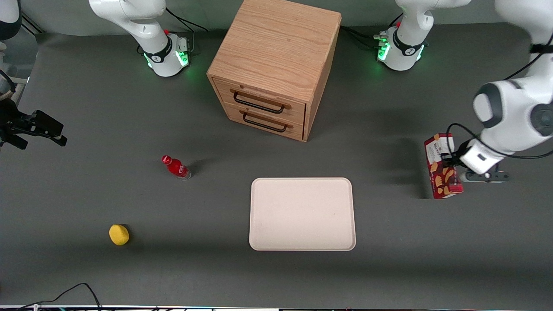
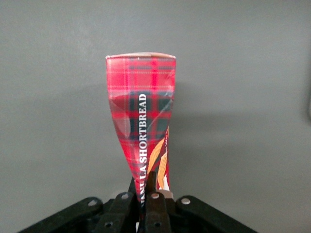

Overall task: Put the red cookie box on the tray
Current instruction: 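Close the left gripper on the shortbread box's end, then lift the box and carry it with the left gripper over the tray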

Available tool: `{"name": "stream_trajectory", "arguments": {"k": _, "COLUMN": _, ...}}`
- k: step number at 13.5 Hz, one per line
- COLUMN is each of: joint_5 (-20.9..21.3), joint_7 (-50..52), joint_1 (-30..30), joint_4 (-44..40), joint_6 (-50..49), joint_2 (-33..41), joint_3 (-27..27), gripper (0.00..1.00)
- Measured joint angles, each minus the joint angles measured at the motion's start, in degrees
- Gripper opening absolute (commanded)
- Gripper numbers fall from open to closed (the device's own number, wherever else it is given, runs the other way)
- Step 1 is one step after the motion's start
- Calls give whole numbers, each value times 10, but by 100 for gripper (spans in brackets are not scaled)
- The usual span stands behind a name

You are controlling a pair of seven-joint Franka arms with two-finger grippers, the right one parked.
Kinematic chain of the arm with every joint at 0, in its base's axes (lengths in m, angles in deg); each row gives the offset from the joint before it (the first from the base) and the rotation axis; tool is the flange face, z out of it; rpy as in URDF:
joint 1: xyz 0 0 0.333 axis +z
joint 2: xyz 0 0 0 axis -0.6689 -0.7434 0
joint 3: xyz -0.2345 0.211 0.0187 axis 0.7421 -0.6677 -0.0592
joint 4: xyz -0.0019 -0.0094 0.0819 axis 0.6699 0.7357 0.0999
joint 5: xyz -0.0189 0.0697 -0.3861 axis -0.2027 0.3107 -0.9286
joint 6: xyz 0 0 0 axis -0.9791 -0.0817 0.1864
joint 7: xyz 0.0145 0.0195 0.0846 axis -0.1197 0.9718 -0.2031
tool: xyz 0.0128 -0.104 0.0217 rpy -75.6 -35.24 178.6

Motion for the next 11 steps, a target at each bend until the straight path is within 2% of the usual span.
{"name": "stream_trajectory", "arguments": {"k": 3, "joint_5": -3, "joint_7": 88, "joint_1": -3, "joint_4": -179, "joint_6": -200, "joint_2": 10, "joint_3": 42, "gripper": 0}}
{"name": "stream_trajectory", "arguments": {"k": 5, "joint_5": -2, "joint_7": 176, "joint_1": -6, "joint_4": -252, "joint_6": -250, "joint_2": 4, "joint_3": 98, "gripper": 0}}
{"name": "stream_trajectory", "arguments": {"k": 8, "joint_5": 18, "joint_7": 328, "joint_1": -11, "joint_4": -279, "joint_6": -213, "joint_2": -35, "joint_3": 207, "gripper": 0}}
{"name": "stream_trajectory", "arguments": {"k": 11, "joint_5": 116, "joint_7": 431, "joint_1": -17, "joint_4": -275, "joint_6": -70, "joint_2": -139, "joint_3": 296, "gripper": 0}}
